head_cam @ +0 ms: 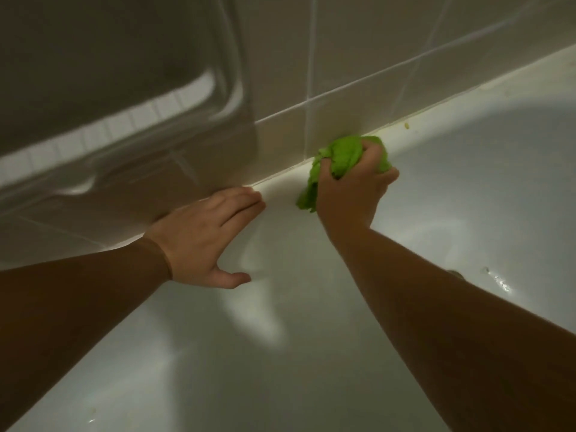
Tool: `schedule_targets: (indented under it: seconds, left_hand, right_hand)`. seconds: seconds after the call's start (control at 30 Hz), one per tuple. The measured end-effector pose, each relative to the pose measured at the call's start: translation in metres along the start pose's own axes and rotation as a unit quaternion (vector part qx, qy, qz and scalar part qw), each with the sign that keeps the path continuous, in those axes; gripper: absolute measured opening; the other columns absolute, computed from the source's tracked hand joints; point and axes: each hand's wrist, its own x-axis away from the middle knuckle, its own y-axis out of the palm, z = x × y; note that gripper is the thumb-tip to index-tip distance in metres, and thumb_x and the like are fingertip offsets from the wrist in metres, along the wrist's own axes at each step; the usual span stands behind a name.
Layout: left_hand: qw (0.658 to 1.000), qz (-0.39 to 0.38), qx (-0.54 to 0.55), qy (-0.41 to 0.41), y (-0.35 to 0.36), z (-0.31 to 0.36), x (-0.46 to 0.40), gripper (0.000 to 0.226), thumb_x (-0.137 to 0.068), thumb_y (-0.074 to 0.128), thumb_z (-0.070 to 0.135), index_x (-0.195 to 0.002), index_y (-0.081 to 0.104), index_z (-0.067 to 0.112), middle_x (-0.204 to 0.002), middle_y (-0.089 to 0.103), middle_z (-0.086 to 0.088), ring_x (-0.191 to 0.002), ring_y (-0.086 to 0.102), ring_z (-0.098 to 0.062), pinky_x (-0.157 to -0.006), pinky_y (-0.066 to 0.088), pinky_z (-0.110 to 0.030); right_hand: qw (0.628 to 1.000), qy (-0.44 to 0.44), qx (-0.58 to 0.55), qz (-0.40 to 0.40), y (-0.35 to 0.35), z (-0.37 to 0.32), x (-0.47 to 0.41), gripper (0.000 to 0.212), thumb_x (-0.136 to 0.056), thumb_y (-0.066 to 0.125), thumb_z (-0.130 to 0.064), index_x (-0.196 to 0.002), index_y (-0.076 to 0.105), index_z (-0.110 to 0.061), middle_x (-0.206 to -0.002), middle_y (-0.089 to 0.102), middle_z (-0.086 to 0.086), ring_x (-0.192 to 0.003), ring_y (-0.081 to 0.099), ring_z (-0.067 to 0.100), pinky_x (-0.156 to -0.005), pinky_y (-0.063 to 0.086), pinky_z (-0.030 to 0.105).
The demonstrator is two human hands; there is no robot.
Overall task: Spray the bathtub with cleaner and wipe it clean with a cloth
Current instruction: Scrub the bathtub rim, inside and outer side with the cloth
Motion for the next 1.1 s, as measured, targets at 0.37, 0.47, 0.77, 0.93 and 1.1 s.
schedule_targets:
  seconds: [0.37, 0.47, 0.77, 0.93, 1.1]
  left_hand:
    - [1.000, 0.006, -0.004, 0.012, 0.002, 0.014, -0.057, 0.112, -0.077, 0.064, 0.077, -0.154, 0.041, 0.000, -0.153, 0.045, -0.020, -0.145, 0.040, -0.035, -0.120, 0.032, -0.041]
    - [1.000, 0.005, 0.000, 0.012, 0.003, 0.017, -0.067, 0.112, -0.077, 0.064, 0.078, -0.154, 0.040, 0.001, -0.153, 0.044, -0.019, -0.145, 0.041, -0.035, -0.118, 0.036, -0.042]
    - [1.000, 0.000, 0.002, 0.009, 0.002, 0.023, -0.087, 0.112, -0.076, 0.065, 0.078, -0.154, 0.041, 0.000, -0.154, 0.044, -0.018, -0.145, 0.041, -0.035, -0.116, 0.040, -0.046]
    - [1.000, 0.002, 0.004, 0.016, 0.001, 0.026, -0.098, 0.112, -0.077, 0.065, 0.078, -0.153, 0.042, 0.000, -0.152, 0.046, -0.019, -0.144, 0.042, -0.035, -0.116, 0.039, -0.045]
    - [1.000, 0.001, -0.010, 0.020, 0.000, 0.029, -0.107, 0.112, -0.077, 0.063, 0.079, -0.153, 0.042, -0.001, -0.152, 0.046, -0.020, -0.143, 0.043, -0.035, -0.118, 0.035, -0.042]
  right_hand:
    - [0.999, 0.022, 0.029, 0.003, -0.028, 0.013, -0.054, 0.060, -0.088, 0.070, -0.032, -0.141, 0.040, -0.028, -0.130, 0.032, 0.007, -0.114, 0.049, 0.030, -0.091, 0.055, 0.044]
    - [0.995, -0.041, 0.074, -0.048, -0.031, 0.014, -0.046, 0.058, -0.087, 0.071, -0.029, -0.138, 0.042, -0.028, -0.130, 0.031, 0.008, -0.114, 0.048, 0.031, -0.088, 0.055, 0.042]
    - [0.998, 0.033, 0.036, 0.051, -0.046, 0.022, -0.101, 0.064, -0.084, 0.071, -0.029, -0.143, 0.044, -0.027, -0.135, 0.031, 0.014, -0.117, 0.039, 0.033, -0.098, 0.051, 0.048]
    - [0.993, -0.078, 0.051, -0.073, -0.044, 0.027, -0.057, 0.067, -0.086, 0.076, -0.040, -0.141, 0.040, -0.032, -0.136, 0.028, 0.009, -0.120, 0.037, 0.029, -0.095, 0.043, 0.034]
    - [0.998, -0.018, 0.054, 0.004, -0.060, 0.034, -0.115, 0.061, -0.085, 0.073, -0.029, -0.140, 0.046, -0.027, -0.130, 0.033, 0.010, -0.115, 0.041, 0.029, -0.096, 0.047, 0.037]
